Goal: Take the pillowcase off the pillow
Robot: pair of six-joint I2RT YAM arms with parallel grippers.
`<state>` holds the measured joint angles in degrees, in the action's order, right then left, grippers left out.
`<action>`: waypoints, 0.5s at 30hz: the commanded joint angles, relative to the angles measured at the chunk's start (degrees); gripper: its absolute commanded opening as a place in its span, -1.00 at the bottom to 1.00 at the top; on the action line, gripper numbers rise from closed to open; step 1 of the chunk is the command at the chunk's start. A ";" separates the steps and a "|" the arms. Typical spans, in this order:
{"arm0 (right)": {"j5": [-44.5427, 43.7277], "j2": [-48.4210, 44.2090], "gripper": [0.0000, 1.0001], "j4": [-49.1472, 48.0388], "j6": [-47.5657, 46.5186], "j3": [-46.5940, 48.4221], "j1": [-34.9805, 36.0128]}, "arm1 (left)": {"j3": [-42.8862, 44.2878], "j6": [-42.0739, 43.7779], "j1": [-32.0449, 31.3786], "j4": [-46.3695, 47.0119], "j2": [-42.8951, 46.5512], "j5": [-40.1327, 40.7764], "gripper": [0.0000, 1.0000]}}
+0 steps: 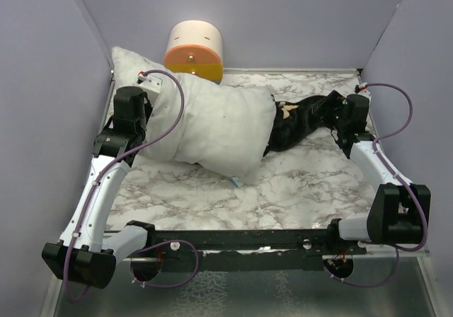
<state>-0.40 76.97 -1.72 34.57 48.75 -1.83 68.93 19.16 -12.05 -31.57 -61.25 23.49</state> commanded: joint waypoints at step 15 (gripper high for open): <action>-10.64 -10.46 0.99 -13.03 -4.07 -10.68 0.24 | -1.44 -2.29 5.56 0.28 -3.58 -17.13 0.98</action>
<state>-6.22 71.48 -5.65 33.52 42.37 -1.83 65.10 18.46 -10.55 -38.48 -62.65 9.67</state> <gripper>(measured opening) 0.994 0.963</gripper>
